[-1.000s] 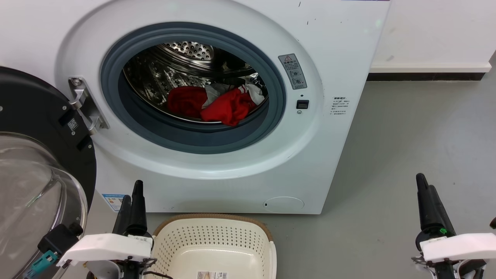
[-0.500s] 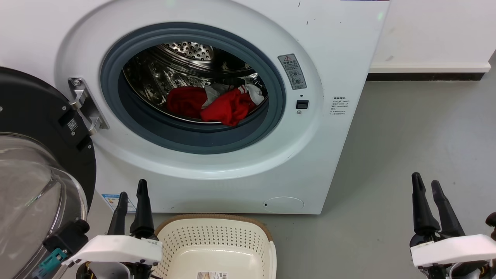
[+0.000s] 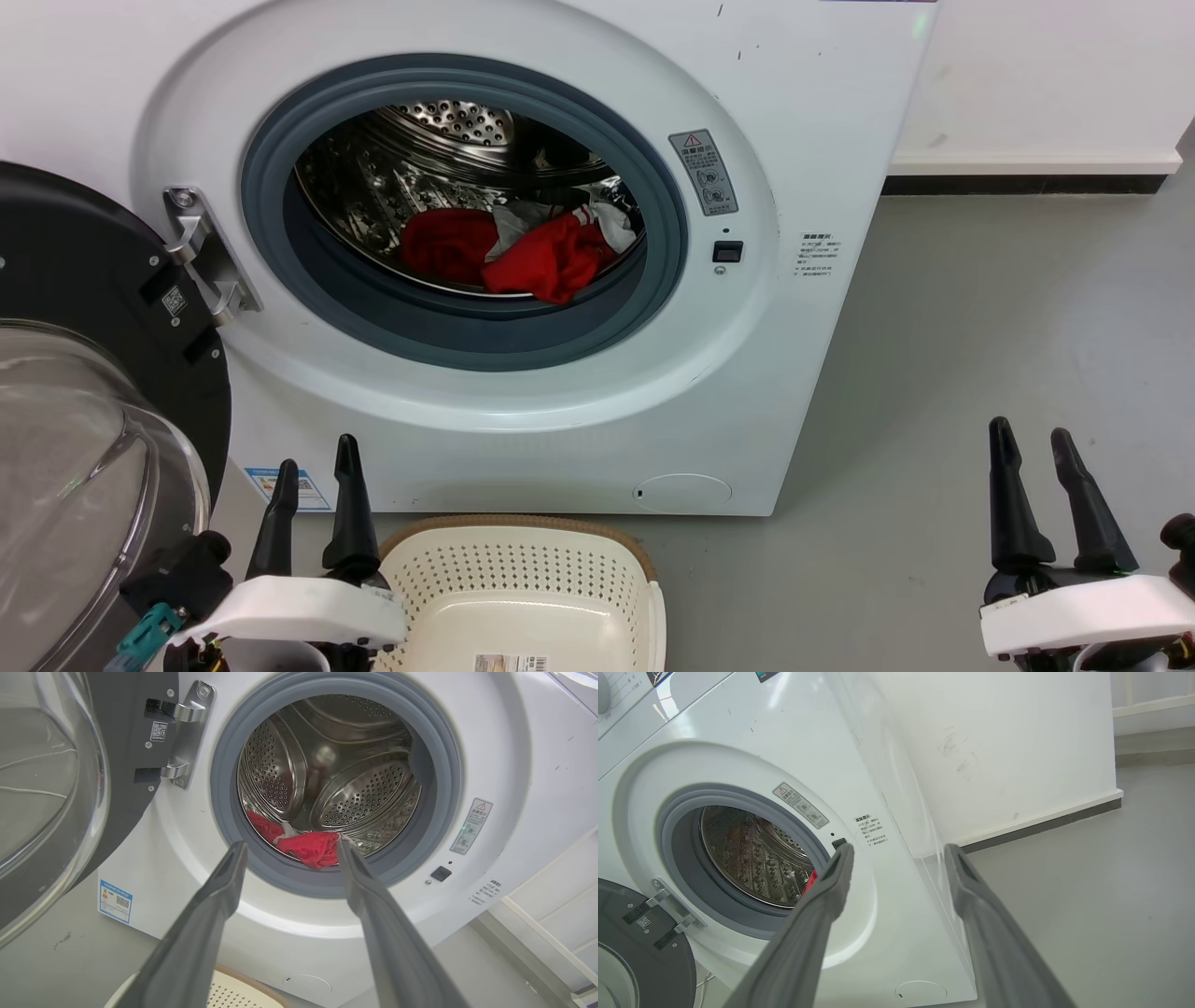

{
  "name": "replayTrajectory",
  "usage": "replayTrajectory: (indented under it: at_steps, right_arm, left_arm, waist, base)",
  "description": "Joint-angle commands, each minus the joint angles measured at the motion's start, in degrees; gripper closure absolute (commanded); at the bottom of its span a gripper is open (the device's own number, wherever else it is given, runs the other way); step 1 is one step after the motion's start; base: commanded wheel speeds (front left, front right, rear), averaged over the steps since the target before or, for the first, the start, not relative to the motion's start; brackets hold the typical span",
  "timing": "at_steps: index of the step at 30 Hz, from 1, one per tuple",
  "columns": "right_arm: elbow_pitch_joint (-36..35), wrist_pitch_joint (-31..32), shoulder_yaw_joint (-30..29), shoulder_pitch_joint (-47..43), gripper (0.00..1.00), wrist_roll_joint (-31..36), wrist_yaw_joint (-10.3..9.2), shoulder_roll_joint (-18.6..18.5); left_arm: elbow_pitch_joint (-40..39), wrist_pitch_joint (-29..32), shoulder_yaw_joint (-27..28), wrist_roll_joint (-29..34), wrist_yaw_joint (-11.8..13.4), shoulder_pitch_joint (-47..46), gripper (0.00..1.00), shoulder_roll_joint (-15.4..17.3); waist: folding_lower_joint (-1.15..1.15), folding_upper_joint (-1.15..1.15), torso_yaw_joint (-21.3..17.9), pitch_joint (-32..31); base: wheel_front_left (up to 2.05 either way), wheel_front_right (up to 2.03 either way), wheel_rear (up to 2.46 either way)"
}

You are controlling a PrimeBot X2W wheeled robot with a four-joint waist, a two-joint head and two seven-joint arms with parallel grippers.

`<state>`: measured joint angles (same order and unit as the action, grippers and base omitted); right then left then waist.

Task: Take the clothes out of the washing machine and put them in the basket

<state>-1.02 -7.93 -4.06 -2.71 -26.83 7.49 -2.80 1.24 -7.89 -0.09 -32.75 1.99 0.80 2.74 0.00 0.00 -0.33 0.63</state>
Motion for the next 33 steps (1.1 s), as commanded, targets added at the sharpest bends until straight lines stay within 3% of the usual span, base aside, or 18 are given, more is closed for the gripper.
replayTrajectory:
  at_steps: [1, 33]
  right_arm:
    - [-1.18, -0.62, 0.1, -0.24, 0.0, 2.15, 0.0, -0.16]
    - [-3.97, -4.85, 1.22, -3.28, 0.0, 22.23, -0.01, -0.15]
  left_arm:
    - [-1.01, -0.66, -0.22, 1.9, 0.18, -0.06, 0.0, 0.14]
    - [-0.93, -4.93, -1.4, 19.49, 2.0, 2.18, 0.0, 0.17]
  waist:
    - [0.0, 0.0, -0.01, 0.01]
    - [0.0, 0.0, -0.01, 0.0]
  base:
    - [0.0, 0.0, 0.0]
    - [0.0, 0.0, 0.0]
